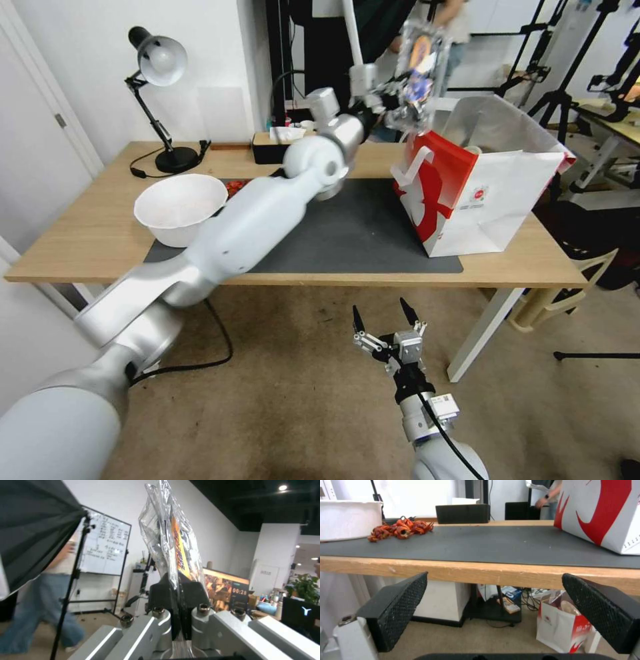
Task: Close the takeout container lid, then place the container into the takeout bag.
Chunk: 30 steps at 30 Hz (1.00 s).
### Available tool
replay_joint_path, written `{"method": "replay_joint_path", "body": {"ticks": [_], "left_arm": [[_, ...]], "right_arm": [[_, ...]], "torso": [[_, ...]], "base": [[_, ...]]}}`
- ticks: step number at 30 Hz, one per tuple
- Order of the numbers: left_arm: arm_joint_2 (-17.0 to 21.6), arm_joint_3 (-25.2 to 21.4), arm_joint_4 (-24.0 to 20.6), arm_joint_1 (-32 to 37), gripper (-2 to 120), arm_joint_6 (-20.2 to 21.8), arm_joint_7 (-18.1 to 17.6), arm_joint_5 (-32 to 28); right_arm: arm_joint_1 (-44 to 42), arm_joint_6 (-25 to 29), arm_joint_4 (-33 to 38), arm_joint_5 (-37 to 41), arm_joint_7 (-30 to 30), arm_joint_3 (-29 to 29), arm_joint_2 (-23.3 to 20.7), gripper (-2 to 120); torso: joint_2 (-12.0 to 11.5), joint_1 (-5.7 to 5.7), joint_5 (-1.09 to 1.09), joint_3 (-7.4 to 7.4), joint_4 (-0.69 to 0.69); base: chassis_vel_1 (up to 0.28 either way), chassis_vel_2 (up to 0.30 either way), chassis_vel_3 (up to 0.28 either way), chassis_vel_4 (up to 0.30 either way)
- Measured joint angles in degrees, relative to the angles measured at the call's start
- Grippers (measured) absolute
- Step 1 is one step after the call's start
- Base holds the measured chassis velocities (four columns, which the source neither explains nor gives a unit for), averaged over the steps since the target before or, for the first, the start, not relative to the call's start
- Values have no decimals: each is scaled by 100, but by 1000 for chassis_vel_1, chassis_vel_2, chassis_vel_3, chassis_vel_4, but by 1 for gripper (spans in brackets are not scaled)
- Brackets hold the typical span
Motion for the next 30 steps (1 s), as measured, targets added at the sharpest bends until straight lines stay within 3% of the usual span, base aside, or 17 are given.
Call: {"method": "replay_joint_path", "body": {"ticks": [9, 16, 18, 21, 27, 29, 30], "left_arm": [[-349, 105, 300, -204, 0, -90, 60, 142], [-642, 591, 597, -281, 0, -315, 288, 928], [-742, 822, 778, -375, 0, -436, 382, 1607], [-715, 923, 795, -423, 7, -461, 396, 1809], [-616, 948, 695, -396, 32, -433, 308, 1771], [-597, 947, 673, -383, 34, -430, 291, 1757], [-534, 937, 579, -352, 42, -414, 221, 1693]], "right_arm": [[-12, 1, -30, -36, -2, -13, 52, 100], [44, 0, -55, 9, -2, 12, 2, 100], [55, -5, -81, 14, 0, 1, 55, 100], [61, -5, -91, 14, 0, -4, 71, 100], [94, -4, -106, 36, -62, -11, 70, 100], [97, -4, -109, 39, -67, -13, 68, 100], [111, -4, -118, 45, -74, -19, 66, 100]], "torso": [[0, 0, -1, 0, 1], [0, 0, -1, 0, 1], [0, 0, -1, 0, 1], [0, 0, -2, 0, 2], [0, 0, -2, 0, 1], [0, 0, -2, 0, 2], [0, 0, -2, 0, 2]], "base": [[0, 0, 0, 0], [0, 0, 0, 0], [0, 0, 0, 0], [0, 0, 0, 0], [0, 0, 0, 0], [0, 0, 0, 0], [0, 0, 0, 0]]}}
